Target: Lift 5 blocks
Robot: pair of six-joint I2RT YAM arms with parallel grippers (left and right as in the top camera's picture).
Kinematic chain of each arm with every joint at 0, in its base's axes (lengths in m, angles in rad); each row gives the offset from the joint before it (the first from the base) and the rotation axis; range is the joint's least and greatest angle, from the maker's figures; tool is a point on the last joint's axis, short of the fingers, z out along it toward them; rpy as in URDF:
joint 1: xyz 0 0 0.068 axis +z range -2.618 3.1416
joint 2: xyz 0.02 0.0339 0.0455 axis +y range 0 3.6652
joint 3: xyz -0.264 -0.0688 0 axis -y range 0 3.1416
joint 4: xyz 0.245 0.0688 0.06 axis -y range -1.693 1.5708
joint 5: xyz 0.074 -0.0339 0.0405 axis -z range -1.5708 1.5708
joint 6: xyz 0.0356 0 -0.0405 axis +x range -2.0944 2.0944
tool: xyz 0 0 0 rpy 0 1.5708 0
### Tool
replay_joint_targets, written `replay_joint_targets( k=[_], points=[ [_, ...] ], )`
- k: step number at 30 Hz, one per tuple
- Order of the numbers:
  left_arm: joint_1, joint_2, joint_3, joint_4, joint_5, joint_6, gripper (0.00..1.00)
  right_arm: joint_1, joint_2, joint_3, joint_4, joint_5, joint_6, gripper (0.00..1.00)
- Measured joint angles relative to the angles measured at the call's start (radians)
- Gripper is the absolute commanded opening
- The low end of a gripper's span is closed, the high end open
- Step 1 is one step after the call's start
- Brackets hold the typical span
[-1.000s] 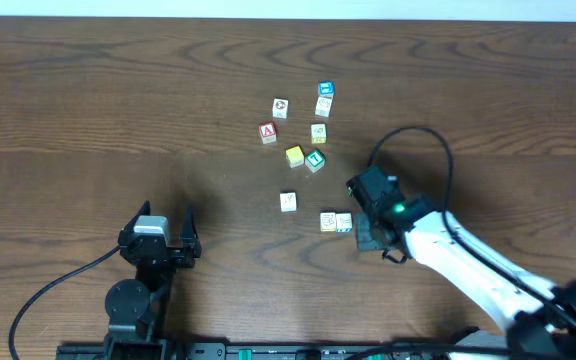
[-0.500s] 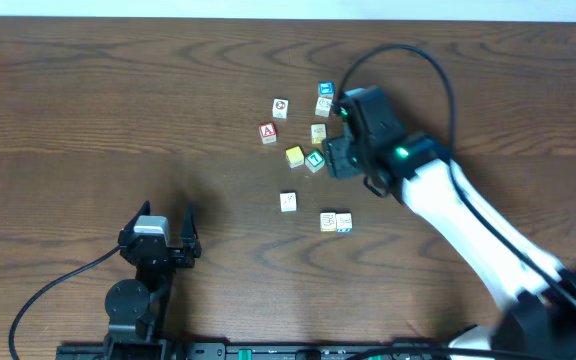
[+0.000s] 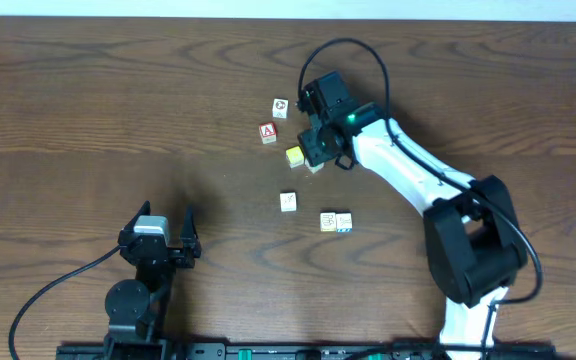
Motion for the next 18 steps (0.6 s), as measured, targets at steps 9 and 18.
replay_joint_targets(
  k=[9, 18],
  points=[
    [0.000, 0.000, 0.000, 0.000, 0.000, 0.000, 0.72, 0.000, 0.042, 0.002, -0.041, -0.020, -0.018, 0.48],
    [0.000, 0.000, 0.000, 0.000, 0.000, 0.000, 0.73, 0.003, 0.042, 0.010, -0.086, -0.032, -0.040, 0.36]
  ],
)
